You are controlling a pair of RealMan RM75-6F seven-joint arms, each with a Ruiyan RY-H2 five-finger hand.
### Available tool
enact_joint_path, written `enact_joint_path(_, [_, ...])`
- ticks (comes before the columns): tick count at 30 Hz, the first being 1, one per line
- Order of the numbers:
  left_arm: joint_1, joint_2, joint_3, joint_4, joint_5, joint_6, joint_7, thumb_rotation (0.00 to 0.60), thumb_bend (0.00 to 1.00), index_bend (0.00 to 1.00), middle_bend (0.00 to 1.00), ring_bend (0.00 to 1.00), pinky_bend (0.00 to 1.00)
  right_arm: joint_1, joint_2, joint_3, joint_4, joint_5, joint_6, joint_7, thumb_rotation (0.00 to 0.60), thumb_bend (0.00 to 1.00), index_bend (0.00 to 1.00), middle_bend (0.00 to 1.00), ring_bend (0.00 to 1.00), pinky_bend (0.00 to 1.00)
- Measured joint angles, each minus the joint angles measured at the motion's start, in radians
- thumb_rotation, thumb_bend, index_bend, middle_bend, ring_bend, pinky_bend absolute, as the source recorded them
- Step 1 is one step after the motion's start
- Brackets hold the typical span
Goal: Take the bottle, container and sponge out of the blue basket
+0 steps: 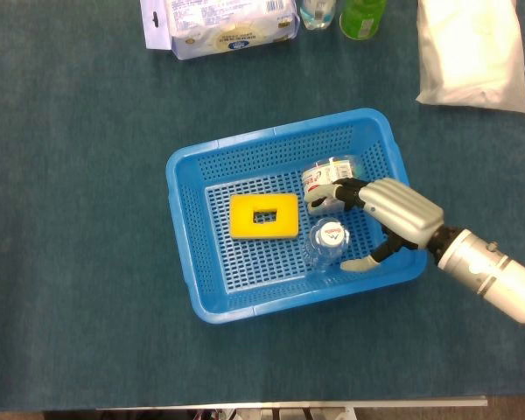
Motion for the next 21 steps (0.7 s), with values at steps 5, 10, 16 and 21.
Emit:
enact_joint_path(5, [0.003,0.009,0.000,-0.004,0.002,0.001,-0.008,0.600,0.39,0.36,0.29,0.17,0.17,0.012,-0.008,-0.005,-0.002,-0.003,-0.004,-0.011,0.600,0.00,0.21,0.29,0.22,0.39])
enact_joint_path(10, [0.011,0.004,0.004,-0.004,0.011,0.011,-0.009,0.600,0.39,0.36,0.29,0.17,0.17,0.011,-0.015,-0.006,-0.001,0.009,0.004,-0.031,0.600,0.08,0.34,0.35,0.30,0.48])
enact_joint_path(16, [0.015,0.007,0.005,-0.004,0.016,0.013,-0.017,0.600,0.39,0.36,0.29,0.17,0.17,0.011,-0.024,-0.006,0.000,0.039,0.004,-0.064,0.600,0.18,0.43,0.39,0.36,0.53])
enact_joint_path(21, [0.020,0.011,0.006,-0.005,0.022,0.020,-0.033,0.600,0.39,0.37,0.29,0.17,0.17,0.010,-0.041,-0.003,0.004,0.058,0.011,-0.094,0.600,0.26,0.48,0.43,0.40,0.56])
